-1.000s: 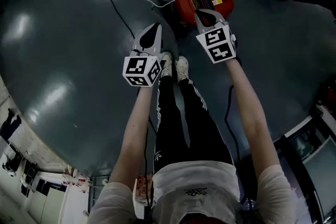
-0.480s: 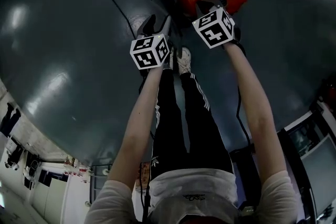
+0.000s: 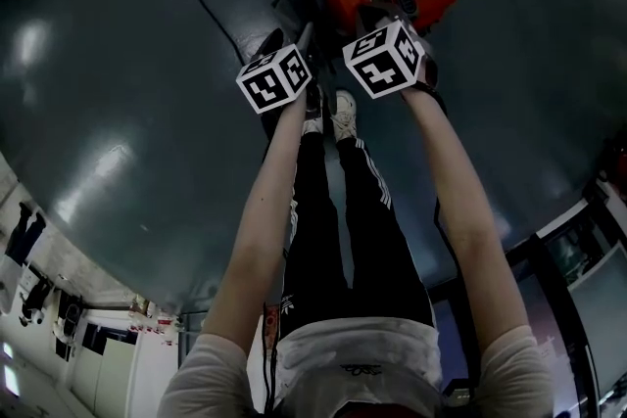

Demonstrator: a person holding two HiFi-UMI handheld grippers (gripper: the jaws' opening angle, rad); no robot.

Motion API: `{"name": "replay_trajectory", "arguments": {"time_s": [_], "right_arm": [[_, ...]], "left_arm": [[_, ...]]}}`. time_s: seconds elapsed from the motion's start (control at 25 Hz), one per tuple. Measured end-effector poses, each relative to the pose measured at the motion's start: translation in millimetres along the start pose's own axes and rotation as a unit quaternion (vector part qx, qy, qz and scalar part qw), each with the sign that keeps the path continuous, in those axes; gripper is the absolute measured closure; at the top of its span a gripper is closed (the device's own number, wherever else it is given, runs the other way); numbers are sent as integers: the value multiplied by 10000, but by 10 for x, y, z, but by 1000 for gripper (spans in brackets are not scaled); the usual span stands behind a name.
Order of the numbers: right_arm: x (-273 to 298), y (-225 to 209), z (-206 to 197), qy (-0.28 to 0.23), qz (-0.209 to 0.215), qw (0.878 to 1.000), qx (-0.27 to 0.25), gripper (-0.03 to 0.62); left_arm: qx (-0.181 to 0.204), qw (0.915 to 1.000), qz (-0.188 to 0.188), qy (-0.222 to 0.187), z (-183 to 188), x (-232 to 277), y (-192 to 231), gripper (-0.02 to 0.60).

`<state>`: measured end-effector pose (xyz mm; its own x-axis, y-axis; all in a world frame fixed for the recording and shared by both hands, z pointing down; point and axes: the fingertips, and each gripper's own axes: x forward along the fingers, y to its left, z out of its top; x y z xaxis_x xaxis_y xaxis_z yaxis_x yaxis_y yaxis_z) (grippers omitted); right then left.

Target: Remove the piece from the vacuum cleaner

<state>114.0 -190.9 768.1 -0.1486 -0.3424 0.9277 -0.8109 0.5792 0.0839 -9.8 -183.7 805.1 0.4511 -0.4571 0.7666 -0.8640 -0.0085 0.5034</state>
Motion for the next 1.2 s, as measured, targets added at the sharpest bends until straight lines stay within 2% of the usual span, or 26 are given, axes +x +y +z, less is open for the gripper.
{"name": "replay_trajectory", "arguments": {"time_s": [0.08, 0.24, 0.32, 0.68, 1.0, 1.2], "right_arm": [[38, -5, -11, -39, -26, 10000, 64, 582], [26, -14, -1, -99, -29, 9999, 104, 582], [14, -23, -3, -114, -21, 9999, 121, 582], [17, -20, -7, -79, 43, 9998, 179, 582], [2, -18, -2, -193, -75, 9995, 252, 582], [-7, -32, 3, -115, 56, 9995, 295, 582]], "left_arm": [[-65, 9996, -166, 219, -100, 127, -13, 314], [20, 9979, -337, 551, -211, 203, -43, 508], [71, 9978, -331, 570, -234, 198, -58, 554], [659, 9966, -187, 465, -199, 86, 15, 567], [688, 9971, -59, 321, -249, -64, 180, 568], [757, 9968, -55, 269, -259, -106, 204, 569]]}}
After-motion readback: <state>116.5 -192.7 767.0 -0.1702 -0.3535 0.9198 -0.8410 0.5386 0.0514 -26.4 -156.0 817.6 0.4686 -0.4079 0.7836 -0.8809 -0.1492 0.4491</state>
